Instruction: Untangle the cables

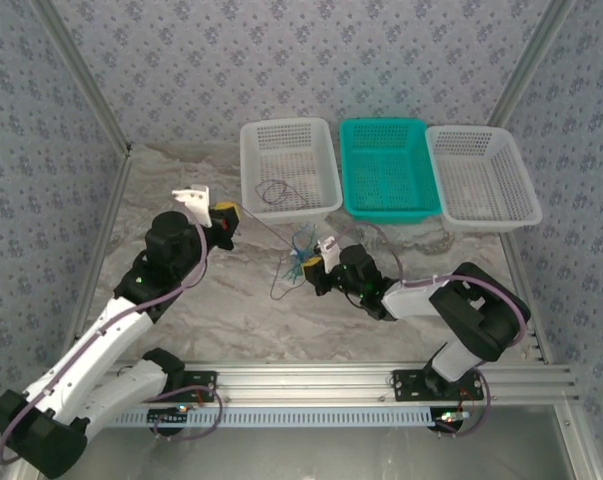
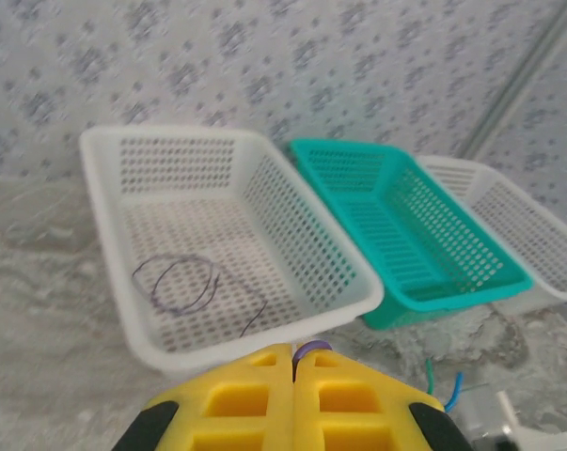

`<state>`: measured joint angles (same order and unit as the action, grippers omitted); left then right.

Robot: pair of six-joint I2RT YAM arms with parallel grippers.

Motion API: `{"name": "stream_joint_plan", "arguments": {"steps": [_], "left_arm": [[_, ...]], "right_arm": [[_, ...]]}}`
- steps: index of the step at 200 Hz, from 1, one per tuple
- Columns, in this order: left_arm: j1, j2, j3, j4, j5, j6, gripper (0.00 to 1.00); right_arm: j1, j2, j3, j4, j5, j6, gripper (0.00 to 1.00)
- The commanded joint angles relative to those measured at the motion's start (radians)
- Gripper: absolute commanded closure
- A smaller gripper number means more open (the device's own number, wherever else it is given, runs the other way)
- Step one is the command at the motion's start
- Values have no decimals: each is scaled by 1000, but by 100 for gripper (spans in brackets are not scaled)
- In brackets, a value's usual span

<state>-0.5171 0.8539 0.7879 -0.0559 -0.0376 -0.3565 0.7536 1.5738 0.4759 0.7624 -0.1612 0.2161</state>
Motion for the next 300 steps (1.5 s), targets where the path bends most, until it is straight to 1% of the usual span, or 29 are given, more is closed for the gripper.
{"name": "stream_joint_plan", "arguments": {"steps": [1,10,28,56,76,88,106,114,122,129,138,145,159,167,179,196,209,231,247,258,269,280,300], "left_arm": [[71,-67,109,-1,-73,-40,100],[108,-70,135,-50,-86,-38,100],[199,-76,182,-117,-85,-50,100],[335,-90,237,-179,-40,-71,100],[397,-88,263,-199,10,-83,100],[408,-82,256,-170,79,-93,100],[407,-59,189,-15,305,-131,100],[395,-47,148,73,399,-151,100],[370,-38,102,146,466,-155,100],[343,-34,69,189,511,-129,100],[290,-33,37,190,541,-62,100],[235,-33,17,161,541,17,90],[114,-26,-23,74,507,214,66],[47,-18,-50,47,469,310,56],[-33,-3,-101,64,430,409,48],[-99,23,-185,183,405,492,39],[-118,68,-210,226,366,538,35],[-127,149,-236,300,343,621,34],[-130,194,-254,369,339,672,34],[-133,227,-239,362,349,726,34],[-135,267,-207,349,344,766,33],[-133,305,-186,374,337,794,33],[-132,385,-153,423,349,833,33]], "right_arm": [[-26,36,-77,-38,130,72,95],[-45,44,-100,-13,133,97,96],[-82,67,-120,12,99,130,97],[-98,86,-107,-43,77,126,96],[-101,97,-131,-23,92,135,95],[-106,106,-143,-7,82,139,94],[-92,101,-127,-31,31,118,95],[-79,93,-115,-48,11,103,97],[-67,80,-112,-51,3,92,97],[-59,64,-115,-47,0,87,97],[-59,42,-118,-47,-6,85,97],[-62,22,-118,-53,-15,82,97],[-68,-18,-116,-75,-43,65,97],[-70,-43,-114,-90,-77,47,97],[-68,-83,-101,-140,-127,14,97],[-71,-148,-74,-234,-174,-33,98],[-70,-218,-66,-290,-194,-62,99],[-71,-359,-55,-395,-183,-114,100],[-72,-457,-38,-477,-155,-166,100],[-73,-510,-26,-530,-148,-207,100],[-74,-549,-17,-572,-151,-239,100],[-75,-576,-8,-604,-171,-265,100],[-83,-606,11,-619,-206,-255,100]]}}
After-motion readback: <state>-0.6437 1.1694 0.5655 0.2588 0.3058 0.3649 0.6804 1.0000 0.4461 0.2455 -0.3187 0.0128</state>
